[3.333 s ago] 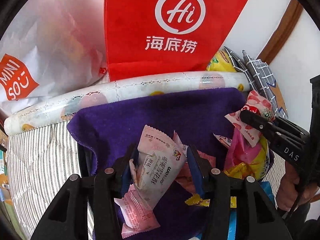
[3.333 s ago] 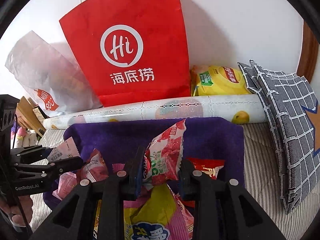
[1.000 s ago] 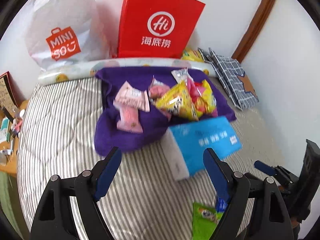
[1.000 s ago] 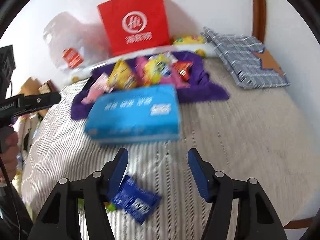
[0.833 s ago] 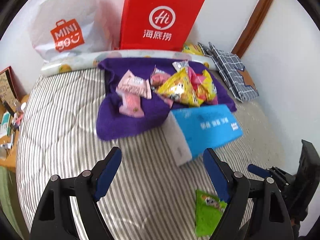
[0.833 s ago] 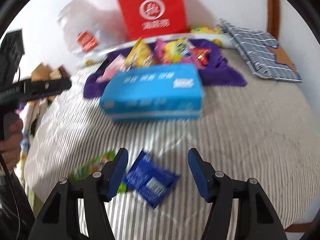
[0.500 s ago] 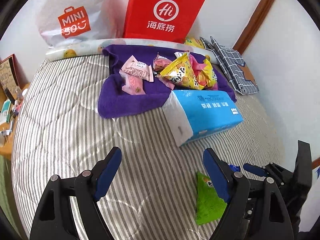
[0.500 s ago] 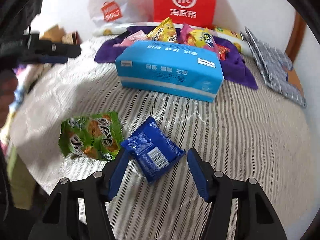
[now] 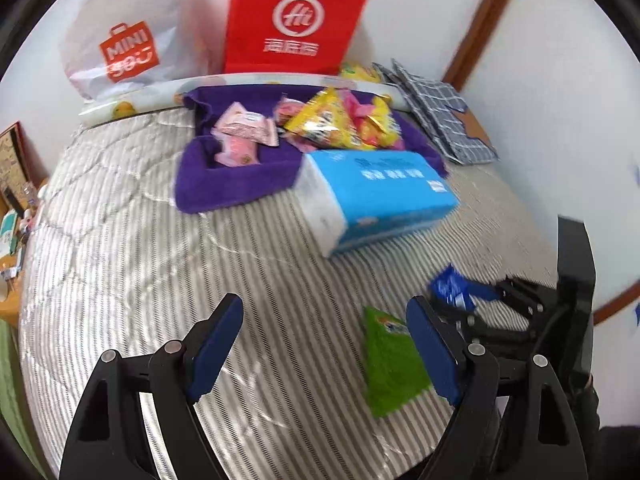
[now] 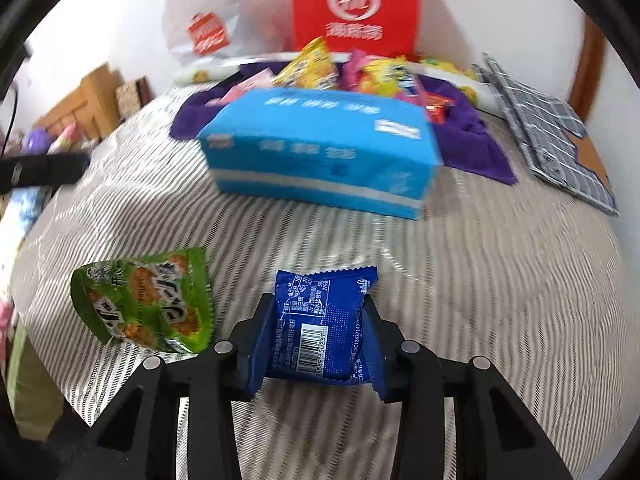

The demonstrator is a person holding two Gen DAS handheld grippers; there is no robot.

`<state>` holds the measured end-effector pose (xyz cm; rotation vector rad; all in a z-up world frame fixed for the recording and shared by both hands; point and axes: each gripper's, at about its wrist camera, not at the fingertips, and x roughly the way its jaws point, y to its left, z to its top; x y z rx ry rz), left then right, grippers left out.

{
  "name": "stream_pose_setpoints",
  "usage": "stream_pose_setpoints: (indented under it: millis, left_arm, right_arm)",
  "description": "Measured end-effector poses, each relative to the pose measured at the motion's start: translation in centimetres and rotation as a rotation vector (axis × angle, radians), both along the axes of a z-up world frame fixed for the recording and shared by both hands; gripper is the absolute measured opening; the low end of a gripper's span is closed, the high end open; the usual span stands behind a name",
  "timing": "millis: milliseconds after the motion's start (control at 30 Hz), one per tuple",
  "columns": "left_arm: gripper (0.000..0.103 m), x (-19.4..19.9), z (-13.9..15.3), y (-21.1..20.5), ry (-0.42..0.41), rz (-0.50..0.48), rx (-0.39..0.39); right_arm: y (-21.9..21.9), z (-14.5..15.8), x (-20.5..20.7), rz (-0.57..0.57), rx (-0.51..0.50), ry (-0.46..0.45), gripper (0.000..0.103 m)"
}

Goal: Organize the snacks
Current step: 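Grasp the blue packet with the right tool while the left tool moves toward the green bag, then close the left tool on the green triangular bag and lift it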

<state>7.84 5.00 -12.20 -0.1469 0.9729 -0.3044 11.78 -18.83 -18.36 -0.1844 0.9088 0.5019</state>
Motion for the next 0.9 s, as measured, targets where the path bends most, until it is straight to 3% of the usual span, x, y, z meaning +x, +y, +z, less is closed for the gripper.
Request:
stream_pose_setpoints:
  millis: [233,467,533,633,667,700,900]
  left_arm:
    - [0.083,-1.1,-1.1,-3.2,0.032,-0.087,-0.07]
    - [0.085,-0.9,-4.6,-6.3,0.101,-0.108,0.014]
    - [0.08,-1.0,-5.5,-6.9,0.111,-0.104,0.036]
    - [0.063,-1.2,-6.0,-7.5,0.084,-0.106,0.091]
    - [0.049,-1.2,-6.0,-7.6,0.082,-0.119,0.096]
    - [0.044,-1.2,-6.1,-7.6,0.09,-0.14,0.082]
    - [0.042,-0.5,-5.5,-5.8,0.062,-0.115,0.036]
  right_arm:
    - [-5.3,2.2,-0.5,-0.13,0.05,-0.054,0.038]
    - [-9.3,4.0,-0.9,-0.237,0.039,-0.094,0.038]
    - [-9.6,4.2,-0.8,-0.247,0.044,-0.096,0.038]
    - [-9.7,4.3,-0.5,-0.262,0.059,-0.096,0.038]
    - [-9.6,4.3,-0.4,-0.264,0.066,-0.09,0.038]
    - [-9.6,4.3,-0.3,-0.264,0.069,-0.087,0.038]
    - [-8.4,4.2,0.7,-0.259,0.071,-0.07,0.038]
